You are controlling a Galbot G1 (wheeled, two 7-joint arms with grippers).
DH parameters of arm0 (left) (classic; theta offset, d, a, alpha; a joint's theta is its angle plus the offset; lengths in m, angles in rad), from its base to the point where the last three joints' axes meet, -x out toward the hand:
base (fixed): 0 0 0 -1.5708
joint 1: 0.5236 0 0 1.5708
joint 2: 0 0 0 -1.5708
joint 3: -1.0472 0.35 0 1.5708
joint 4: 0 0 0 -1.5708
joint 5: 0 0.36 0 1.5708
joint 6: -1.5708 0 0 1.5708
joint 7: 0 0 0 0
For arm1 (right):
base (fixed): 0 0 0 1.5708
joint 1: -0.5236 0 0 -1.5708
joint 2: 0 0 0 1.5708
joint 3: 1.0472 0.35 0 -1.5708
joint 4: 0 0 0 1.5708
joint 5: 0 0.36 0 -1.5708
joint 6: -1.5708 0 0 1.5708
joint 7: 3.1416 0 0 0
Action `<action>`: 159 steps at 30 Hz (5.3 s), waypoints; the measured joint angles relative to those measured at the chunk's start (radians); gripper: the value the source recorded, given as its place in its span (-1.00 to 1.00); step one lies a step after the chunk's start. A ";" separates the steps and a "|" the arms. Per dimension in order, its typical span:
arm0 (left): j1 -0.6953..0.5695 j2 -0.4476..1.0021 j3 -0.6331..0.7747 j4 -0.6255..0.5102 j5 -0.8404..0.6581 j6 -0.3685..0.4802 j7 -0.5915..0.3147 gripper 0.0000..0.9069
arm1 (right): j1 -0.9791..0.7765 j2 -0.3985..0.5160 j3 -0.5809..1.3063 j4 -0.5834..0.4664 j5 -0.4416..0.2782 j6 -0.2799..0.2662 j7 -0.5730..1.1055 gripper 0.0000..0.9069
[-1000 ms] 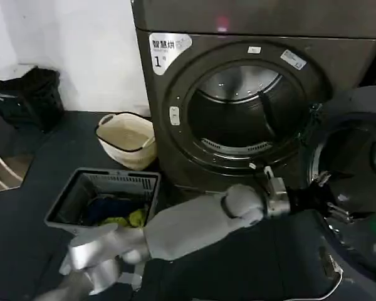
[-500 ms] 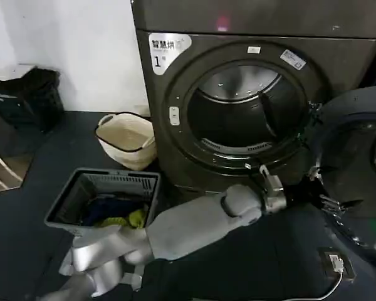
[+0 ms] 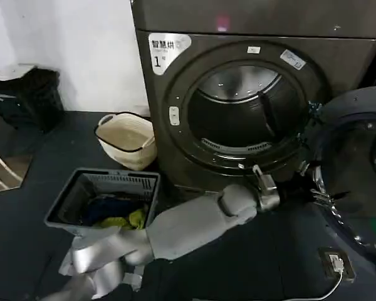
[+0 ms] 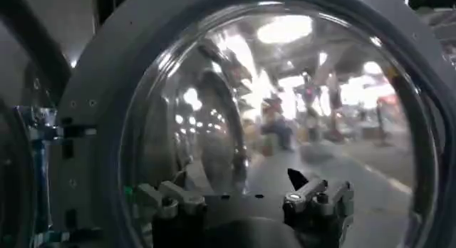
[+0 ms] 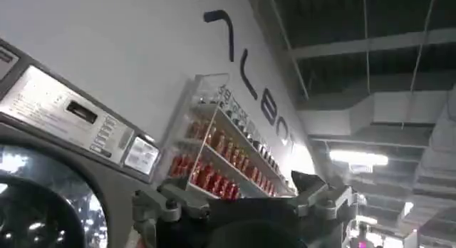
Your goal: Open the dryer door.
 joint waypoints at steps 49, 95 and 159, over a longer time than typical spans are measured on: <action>0.002 0.228 -0.021 -0.296 -0.007 -0.338 -0.064 1.00 | -0.005 -0.064 0.030 -0.035 0.018 0.003 0.010 1.00; -0.390 1.149 0.309 -0.417 0.280 0.405 0.306 1.00 | 0.022 -0.110 0.095 -0.015 -0.052 -0.016 0.037 1.00; -0.453 1.246 0.373 -0.219 0.477 0.392 0.426 1.00 | 0.049 -0.122 0.089 -0.011 -0.055 -0.046 0.063 1.00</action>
